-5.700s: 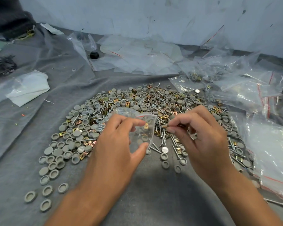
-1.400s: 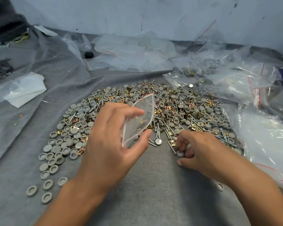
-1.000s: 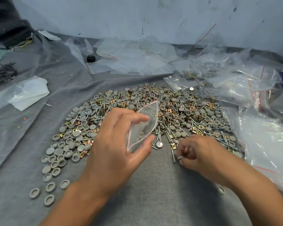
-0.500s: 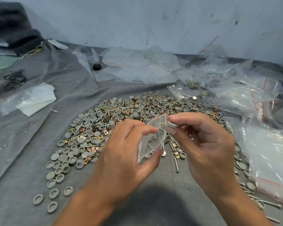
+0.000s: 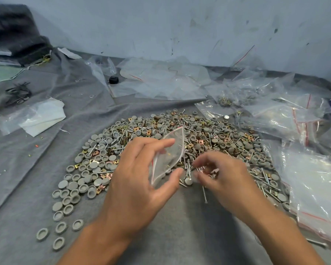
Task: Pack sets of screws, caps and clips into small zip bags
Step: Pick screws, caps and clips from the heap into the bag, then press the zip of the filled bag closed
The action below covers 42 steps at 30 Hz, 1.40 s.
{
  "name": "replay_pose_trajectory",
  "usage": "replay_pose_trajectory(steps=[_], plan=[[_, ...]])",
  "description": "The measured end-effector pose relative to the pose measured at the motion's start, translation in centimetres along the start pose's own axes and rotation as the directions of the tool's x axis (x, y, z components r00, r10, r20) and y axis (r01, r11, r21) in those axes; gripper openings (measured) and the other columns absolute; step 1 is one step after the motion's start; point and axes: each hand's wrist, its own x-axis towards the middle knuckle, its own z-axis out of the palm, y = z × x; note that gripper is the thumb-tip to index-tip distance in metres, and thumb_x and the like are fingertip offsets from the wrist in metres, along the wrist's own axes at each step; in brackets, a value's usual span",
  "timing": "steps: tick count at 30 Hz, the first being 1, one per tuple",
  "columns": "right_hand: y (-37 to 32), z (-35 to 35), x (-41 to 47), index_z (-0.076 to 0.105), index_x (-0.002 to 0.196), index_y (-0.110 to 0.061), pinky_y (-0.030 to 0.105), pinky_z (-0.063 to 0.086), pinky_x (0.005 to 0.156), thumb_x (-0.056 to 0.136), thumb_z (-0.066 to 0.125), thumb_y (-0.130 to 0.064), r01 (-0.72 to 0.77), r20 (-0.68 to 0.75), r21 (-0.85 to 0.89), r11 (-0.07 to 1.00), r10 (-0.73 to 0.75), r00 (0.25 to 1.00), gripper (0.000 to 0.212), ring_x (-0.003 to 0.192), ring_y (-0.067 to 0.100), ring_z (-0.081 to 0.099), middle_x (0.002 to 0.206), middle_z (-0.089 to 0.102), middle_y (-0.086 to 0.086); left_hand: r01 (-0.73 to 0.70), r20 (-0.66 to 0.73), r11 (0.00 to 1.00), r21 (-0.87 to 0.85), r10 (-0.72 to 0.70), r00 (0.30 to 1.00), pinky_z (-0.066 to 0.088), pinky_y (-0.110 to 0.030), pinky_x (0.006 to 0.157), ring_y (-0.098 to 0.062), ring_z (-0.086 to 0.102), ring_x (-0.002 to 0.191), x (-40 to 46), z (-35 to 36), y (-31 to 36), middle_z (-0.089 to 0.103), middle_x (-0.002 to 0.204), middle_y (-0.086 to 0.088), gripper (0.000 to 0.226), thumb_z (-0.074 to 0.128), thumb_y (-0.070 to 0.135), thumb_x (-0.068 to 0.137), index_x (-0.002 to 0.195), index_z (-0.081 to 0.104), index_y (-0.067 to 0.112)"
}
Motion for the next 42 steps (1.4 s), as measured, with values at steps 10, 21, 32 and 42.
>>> replay_pose_trajectory(steps=[10,21,32,42], plan=[[-0.8,1.8,-0.6,0.057,0.097,-0.037,0.028,0.045,0.077,0.095,0.057,-0.043,0.228,0.089,-0.154,0.961,-0.216,0.972,0.006,0.094,0.006,0.050,0.097,0.054,-0.020,0.005,-0.026,1.000,0.004,-0.004,1.000,0.040,-0.014,0.094,-0.010,0.058,0.108,0.2,-0.3,-0.5,0.058,0.114,0.007,0.047,0.078,0.027,0.083,0.127,0.063,0.017],[-1.3,3.6,-0.6,0.050,0.093,-0.033,0.025,0.041,0.076,0.096,0.064,-0.029,0.307,0.107,-0.141,0.941,-0.293,0.950,0.015,0.089,0.006,0.044,0.092,0.052,-0.019,-0.010,0.021,1.000,0.003,0.010,1.000,0.039,-0.014,0.092,-0.009,0.058,0.103,0.2,-0.6,-0.5,0.057,0.110,0.009,0.044,0.074,0.034,0.086,0.125,0.065,0.017],[-4.1,-0.8,-0.3,0.060,0.110,-0.028,0.014,0.041,0.081,0.099,0.059,-0.031,0.491,-0.402,0.071,0.868,-0.426,0.811,0.012,0.095,0.010,0.058,0.106,0.062,-0.016,-0.081,0.039,0.997,0.004,0.080,0.996,0.048,-0.024,0.089,-0.012,0.058,0.102,0.1,-0.4,-0.1,0.060,0.112,0.008,0.055,0.072,0.034,0.087,0.136,0.062,0.012],[-2.7,-0.9,-0.3,0.062,0.126,-0.024,0.014,0.041,0.092,0.101,0.057,-0.022,0.406,-0.354,0.015,0.914,-0.375,0.857,0.026,0.118,0.007,0.056,0.126,0.060,-0.015,-0.102,0.066,0.994,-0.038,0.105,0.992,0.049,-0.028,0.085,-0.012,0.060,0.099,0.1,-0.3,0.4,0.062,0.107,0.010,0.046,0.070,0.033,0.091,0.132,0.065,0.013]])
